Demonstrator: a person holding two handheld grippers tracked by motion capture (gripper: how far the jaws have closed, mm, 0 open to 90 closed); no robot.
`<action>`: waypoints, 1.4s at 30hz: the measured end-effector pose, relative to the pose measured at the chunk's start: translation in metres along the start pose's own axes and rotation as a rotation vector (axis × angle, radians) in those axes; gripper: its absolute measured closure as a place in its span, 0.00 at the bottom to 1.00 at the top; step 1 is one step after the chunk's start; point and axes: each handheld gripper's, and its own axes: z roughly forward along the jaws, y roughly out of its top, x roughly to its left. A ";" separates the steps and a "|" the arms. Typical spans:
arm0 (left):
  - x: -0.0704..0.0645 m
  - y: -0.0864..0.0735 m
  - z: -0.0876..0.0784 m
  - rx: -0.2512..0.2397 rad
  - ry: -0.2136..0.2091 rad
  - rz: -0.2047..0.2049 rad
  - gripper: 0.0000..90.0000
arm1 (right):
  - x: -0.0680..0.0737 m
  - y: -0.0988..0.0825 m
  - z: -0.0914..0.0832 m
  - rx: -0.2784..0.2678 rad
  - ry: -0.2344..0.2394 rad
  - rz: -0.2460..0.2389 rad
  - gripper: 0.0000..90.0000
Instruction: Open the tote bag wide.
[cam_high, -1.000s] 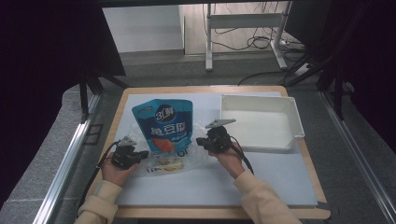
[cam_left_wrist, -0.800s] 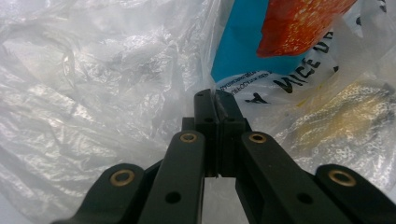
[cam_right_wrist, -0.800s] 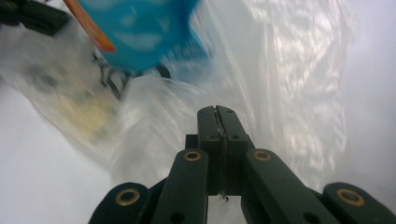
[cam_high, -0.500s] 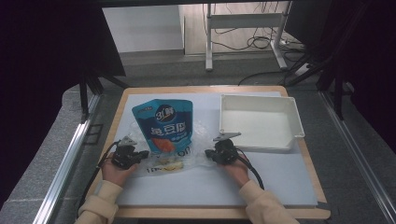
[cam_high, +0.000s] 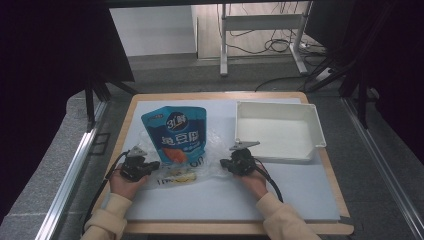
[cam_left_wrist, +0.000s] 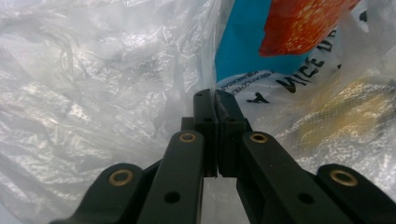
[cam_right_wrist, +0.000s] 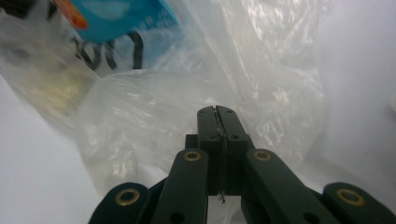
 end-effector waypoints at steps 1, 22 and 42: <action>0.000 0.000 -0.003 -0.015 -0.011 0.003 0.97 | 0.001 0.002 -0.002 -0.014 0.003 -0.001 0.98; 0.000 0.007 -0.078 -0.318 -0.100 -0.058 0.84 | 0.024 0.048 -0.057 -0.259 0.084 -0.088 0.96; -0.013 0.005 -0.083 -0.254 -0.044 -0.067 0.40 | 0.023 0.056 -0.081 -0.268 0.070 -0.142 0.52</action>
